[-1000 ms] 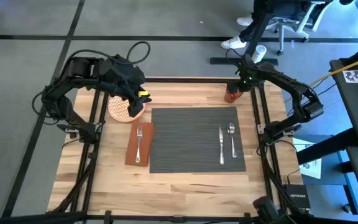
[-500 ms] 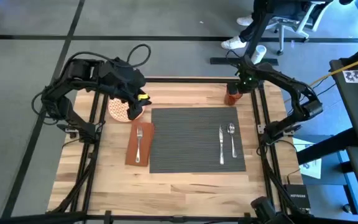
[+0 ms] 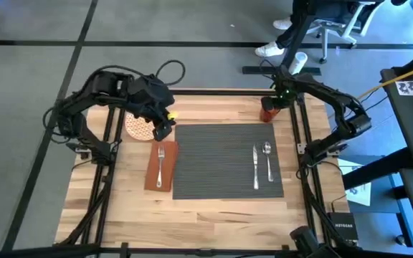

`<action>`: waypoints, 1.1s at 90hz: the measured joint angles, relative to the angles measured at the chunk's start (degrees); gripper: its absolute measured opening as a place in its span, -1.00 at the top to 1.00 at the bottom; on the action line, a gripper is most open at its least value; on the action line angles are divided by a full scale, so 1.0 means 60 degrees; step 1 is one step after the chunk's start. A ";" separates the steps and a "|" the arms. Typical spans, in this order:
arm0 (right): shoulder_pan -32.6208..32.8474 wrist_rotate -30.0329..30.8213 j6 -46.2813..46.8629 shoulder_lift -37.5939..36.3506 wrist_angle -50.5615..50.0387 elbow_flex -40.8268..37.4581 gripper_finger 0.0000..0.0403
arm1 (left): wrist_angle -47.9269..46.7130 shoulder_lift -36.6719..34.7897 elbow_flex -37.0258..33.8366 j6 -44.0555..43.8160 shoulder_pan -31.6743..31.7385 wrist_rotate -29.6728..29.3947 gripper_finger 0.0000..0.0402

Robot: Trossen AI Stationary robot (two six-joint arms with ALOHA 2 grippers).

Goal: Set table place
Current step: Move the orange glass to the top right of the table, then put the orange plate on the gray tablemat

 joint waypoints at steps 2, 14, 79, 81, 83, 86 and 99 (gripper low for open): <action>0.0000 -0.0004 0.0000 -0.0005 -0.0013 0.0060 0.60 | 0.0016 0.0000 -0.0086 0.0001 0.0000 0.0000 0.59; 0.0000 0.0000 -0.0004 -0.0021 -0.0049 0.0451 0.54 | 0.0059 0.0006 -0.0465 0.0242 0.0000 0.0000 0.59; -0.0004 -0.0938 -0.0766 -0.0037 -0.1078 0.3745 0.52 | 0.0519 -0.0562 -0.0408 0.1288 -0.1209 -0.1051 1.00; -0.0002 -0.1221 -0.0774 -0.0037 -0.1068 0.3795 0.52 | 0.0396 -0.0618 -0.0408 0.1143 -0.1244 -0.1144 1.00; 0.0000 -0.1494 -0.0778 -0.0039 -0.1052 0.3822 0.52 | 0.0252 -0.0692 -0.0408 0.1031 -0.1261 -0.1247 1.00; 0.0012 -0.1882 -0.0780 -0.0041 -0.1012 0.3832 0.52 | 0.0050 -0.0804 -0.0408 0.0769 -0.1309 -0.1420 1.00; 0.0484 -0.2514 -0.0790 -0.0041 -0.0682 0.3829 0.52 | -0.0298 -0.1179 -0.0420 -0.0041 -0.1500 -0.2004 1.00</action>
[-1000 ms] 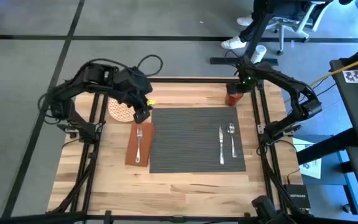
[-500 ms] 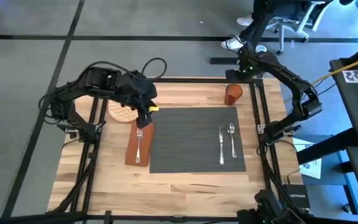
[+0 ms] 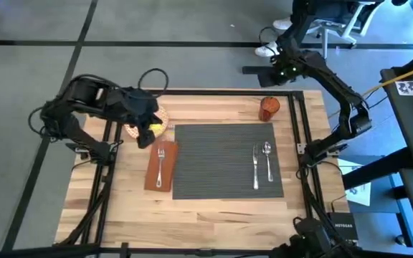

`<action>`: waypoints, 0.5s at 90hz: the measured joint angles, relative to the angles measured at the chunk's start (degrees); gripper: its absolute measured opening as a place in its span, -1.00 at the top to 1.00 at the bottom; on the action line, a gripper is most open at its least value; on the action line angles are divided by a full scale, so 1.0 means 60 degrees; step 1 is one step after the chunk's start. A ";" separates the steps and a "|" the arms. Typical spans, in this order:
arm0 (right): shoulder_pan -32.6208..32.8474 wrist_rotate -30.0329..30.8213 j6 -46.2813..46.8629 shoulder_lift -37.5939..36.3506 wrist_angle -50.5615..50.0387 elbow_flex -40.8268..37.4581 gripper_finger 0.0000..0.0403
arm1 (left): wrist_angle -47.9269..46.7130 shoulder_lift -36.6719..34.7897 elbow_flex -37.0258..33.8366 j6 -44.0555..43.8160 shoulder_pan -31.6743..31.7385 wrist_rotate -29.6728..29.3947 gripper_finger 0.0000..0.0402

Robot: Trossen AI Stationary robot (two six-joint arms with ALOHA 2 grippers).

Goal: Set table place
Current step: Put the orange plate on the gray tablemat

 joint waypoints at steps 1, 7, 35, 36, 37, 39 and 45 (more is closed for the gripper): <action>0.0055 0.0000 -0.0001 0.0000 0.0042 0.0000 0.52 | -0.0012 -0.0034 -0.0002 -0.0031 -0.0010 -0.0002 1.00; 0.0455 0.0004 -0.0042 0.0000 0.0312 0.0000 0.52 | -0.0017 -0.0073 -0.0014 -0.0101 -0.0078 -0.0009 1.00; 0.2840 0.0012 -0.0378 0.0004 0.2401 0.0000 0.52 | -0.0020 -0.0085 -0.0021 -0.0400 -0.0318 -0.0176 1.00; 0.2930 0.0015 -0.0438 0.0004 0.2491 0.0000 0.52 | -0.0018 -0.0085 -0.0021 -0.0434 -0.0318 -0.0183 1.00; 0.3009 0.0024 -0.0481 0.0004 0.2570 0.0000 0.52 | -0.0018 -0.0085 -0.0021 -0.0463 -0.0318 -0.0185 1.00; 0.3183 0.0049 -0.0555 0.0004 0.2732 0.0000 0.52 | -0.0019 -0.0085 -0.0021 -0.0546 -0.0318 -0.0199 1.00; 0.3657 0.0199 -0.0818 0.0004 0.3182 0.0000 0.52 | -0.0019 -0.0085 -0.0021 -0.0673 -0.0318 -0.0211 1.00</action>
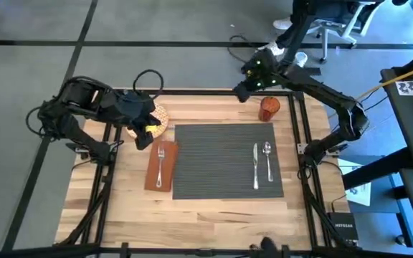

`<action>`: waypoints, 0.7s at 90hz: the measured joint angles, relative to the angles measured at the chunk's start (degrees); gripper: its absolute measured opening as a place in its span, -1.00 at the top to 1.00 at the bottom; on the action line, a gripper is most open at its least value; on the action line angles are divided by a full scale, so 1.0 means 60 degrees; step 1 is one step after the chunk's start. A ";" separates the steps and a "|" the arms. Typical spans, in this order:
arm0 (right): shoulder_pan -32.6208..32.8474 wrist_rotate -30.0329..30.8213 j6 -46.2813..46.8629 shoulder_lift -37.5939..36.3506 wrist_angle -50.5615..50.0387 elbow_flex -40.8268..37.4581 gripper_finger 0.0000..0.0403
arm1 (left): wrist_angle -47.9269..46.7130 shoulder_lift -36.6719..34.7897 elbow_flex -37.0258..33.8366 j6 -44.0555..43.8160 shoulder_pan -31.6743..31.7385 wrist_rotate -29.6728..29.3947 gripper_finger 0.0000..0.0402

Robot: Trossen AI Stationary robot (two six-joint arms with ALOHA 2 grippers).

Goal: Set table place
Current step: Put the orange plate on the gray tablemat

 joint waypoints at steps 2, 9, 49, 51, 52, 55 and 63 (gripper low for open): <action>0.0153 0.0075 -0.0093 0.0000 0.0137 0.0000 0.52 | -0.0003 0.0000 0.0000 -0.0017 -0.0001 0.0000 1.00; 0.0615 0.0387 -0.0298 0.0011 0.0486 0.0000 0.52 | 0.0000 0.0000 0.0000 -0.0031 -0.0072 -0.0007 1.00; 0.2006 0.1103 -0.0429 0.0897 0.0893 -0.0004 0.52 | -0.0003 0.0004 -0.0007 -0.0193 -0.0559 -0.0050 1.00; 0.2064 0.1155 -0.0433 0.0927 0.0929 -0.0004 0.52 | -0.0003 0.0004 -0.0007 -0.0145 -0.0608 -0.0047 1.00; 0.2093 0.1165 -0.0436 0.0944 0.0953 -0.0004 0.52 | -0.0003 0.0004 -0.0007 -0.0106 -0.0635 -0.0050 1.00; 0.2175 0.1163 -0.0441 0.0991 0.1040 -0.0004 0.52 | -0.0001 0.0004 -0.0007 0.0041 -0.0734 -0.0051 1.00; 0.2392 0.1173 -0.0594 0.1083 0.1308 -0.0004 0.52 | -0.0002 0.0004 -0.0007 0.0285 -0.1036 -0.0049 1.00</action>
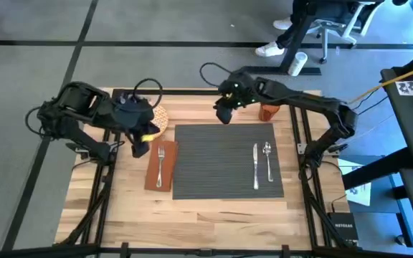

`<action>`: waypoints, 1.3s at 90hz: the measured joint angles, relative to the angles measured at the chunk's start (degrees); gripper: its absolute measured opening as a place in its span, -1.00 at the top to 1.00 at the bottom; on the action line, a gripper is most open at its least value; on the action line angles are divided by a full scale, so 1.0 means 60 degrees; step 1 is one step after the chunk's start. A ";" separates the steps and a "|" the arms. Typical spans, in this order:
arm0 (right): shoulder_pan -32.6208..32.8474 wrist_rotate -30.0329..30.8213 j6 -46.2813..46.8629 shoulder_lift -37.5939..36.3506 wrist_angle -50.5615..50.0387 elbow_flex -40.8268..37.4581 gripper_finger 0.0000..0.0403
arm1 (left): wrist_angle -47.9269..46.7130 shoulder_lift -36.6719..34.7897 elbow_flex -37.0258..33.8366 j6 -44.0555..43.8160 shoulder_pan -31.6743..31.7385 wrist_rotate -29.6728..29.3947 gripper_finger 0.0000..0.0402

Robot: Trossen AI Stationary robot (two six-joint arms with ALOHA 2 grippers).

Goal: Set table place
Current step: Put the orange plate on the gray tablemat

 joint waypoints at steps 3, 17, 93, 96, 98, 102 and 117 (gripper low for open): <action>0.0081 0.0009 -0.0081 0.0017 0.0133 -0.0004 0.52 | 0.0000 0.0000 0.0000 0.0004 -0.0090 0.0005 1.00; 0.0339 0.0026 -0.0332 0.0021 0.0767 -0.0004 0.52 | -0.0002 0.0000 0.0000 -0.0278 -0.0379 0.0002 1.00; 0.1223 0.0931 -0.0597 0.0922 0.1549 -0.0004 0.52 | -0.0002 0.0004 0.0000 -0.0991 -0.0805 0.0017 1.00; 0.1223 0.0959 -0.0599 0.0957 0.1586 -0.0004 0.52 | 0.0000 0.0004 -0.0002 -0.0991 -0.0826 0.0018 1.00; 0.1222 0.0959 -0.0599 0.0994 0.1582 -0.0004 0.52 | -0.0002 0.0004 0.0000 -0.0995 -0.0853 0.0017 1.00; 0.1237 0.0953 -0.0576 0.1065 0.1681 -0.0004 0.52 | -0.0002 0.0004 -0.0001 -0.1030 -0.0895 0.0019 1.00; 0.1284 0.1174 -0.0151 0.1259 0.1908 0.0040 0.52 | 0.0001 0.0004 -0.0004 -0.1063 -0.0960 0.0017 1.00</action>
